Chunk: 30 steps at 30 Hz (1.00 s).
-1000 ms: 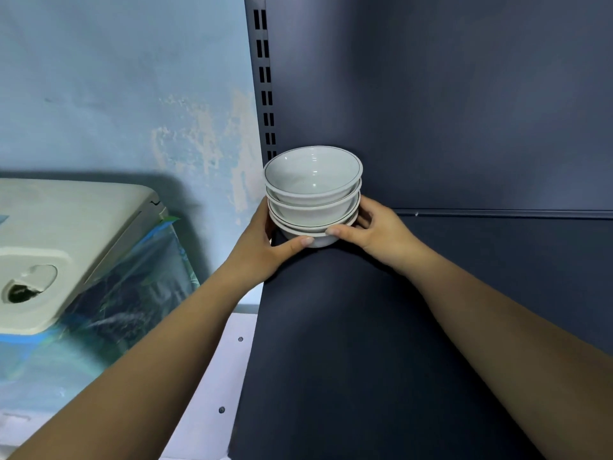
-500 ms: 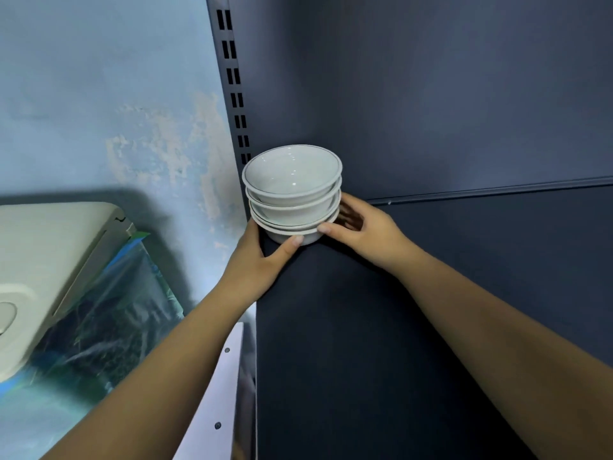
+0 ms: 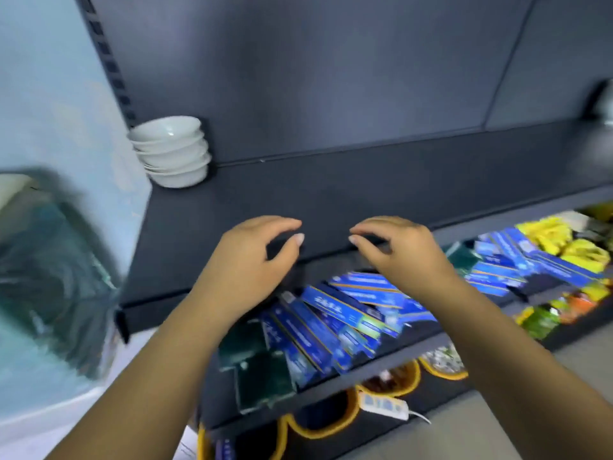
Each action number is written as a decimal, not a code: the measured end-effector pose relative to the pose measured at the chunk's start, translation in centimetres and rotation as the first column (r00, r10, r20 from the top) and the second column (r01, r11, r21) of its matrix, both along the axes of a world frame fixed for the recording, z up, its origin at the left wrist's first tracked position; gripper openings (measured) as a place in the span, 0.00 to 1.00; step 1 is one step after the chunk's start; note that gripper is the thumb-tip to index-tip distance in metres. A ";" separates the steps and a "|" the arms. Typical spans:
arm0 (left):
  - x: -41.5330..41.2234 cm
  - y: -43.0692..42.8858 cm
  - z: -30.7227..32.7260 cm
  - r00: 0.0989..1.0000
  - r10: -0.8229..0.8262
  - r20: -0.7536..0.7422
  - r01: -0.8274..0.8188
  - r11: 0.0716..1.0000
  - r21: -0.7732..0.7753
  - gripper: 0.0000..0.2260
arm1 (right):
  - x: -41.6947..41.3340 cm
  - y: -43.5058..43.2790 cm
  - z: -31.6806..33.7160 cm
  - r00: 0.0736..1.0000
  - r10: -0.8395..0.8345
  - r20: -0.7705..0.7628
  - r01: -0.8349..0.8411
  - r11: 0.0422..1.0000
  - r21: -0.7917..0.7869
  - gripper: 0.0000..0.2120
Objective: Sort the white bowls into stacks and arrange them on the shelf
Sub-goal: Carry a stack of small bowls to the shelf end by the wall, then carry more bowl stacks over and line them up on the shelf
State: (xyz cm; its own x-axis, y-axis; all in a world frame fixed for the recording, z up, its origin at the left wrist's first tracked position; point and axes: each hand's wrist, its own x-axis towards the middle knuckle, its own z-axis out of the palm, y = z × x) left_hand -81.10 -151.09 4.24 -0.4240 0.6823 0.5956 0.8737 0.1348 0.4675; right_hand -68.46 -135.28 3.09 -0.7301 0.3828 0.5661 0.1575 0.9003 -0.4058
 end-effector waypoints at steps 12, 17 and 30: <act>28.1 11.6 -16.8 0.808 -0.585 0.076 0.588 0.789 -0.180 0.16 | 39.8 -0.3 -13.6 0.755 -0.637 0.154 0.653 0.751 -0.094 0.17; 34.5 15.8 -21.8 0.661 -0.715 0.227 0.747 0.597 -0.293 0.19 | 48.5 -1.7 -18.9 0.511 -0.790 0.337 0.859 0.469 -0.203 0.11; 45.8 44.6 -22.3 0.462 -0.866 0.191 0.869 0.398 -0.294 0.17 | 58.2 17.0 -19.2 0.164 -0.841 0.516 0.966 0.031 -0.256 0.12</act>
